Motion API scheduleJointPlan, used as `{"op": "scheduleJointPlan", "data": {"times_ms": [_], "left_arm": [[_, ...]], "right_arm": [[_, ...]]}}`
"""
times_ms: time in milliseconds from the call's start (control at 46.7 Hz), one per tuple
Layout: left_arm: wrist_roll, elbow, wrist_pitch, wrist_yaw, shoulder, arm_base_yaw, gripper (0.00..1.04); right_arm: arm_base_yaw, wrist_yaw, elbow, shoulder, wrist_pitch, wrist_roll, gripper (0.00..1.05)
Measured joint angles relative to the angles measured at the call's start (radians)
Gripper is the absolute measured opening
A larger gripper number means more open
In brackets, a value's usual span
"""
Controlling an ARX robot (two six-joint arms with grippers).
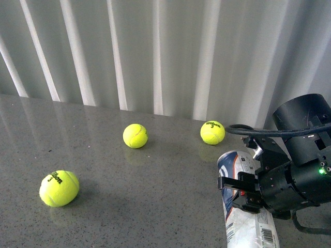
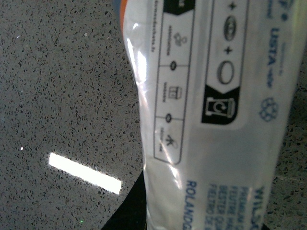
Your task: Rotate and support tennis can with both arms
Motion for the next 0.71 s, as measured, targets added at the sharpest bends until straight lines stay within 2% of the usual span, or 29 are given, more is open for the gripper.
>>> {"op": "scheduleJointPlan", "data": {"times_ms": [492,706], "left_arm": [[0.000,0.000,0.000,0.000,0.000,0.000,0.98],[0.000,0.000,0.000,0.000,0.000,0.000,0.98]], "right_arm": [[0.012,0.014,-0.001,-0.016,0.000,-0.006,0.10],[0.015,0.031,-0.015,-0.077,-0.011,-0.063,0.08]]}}
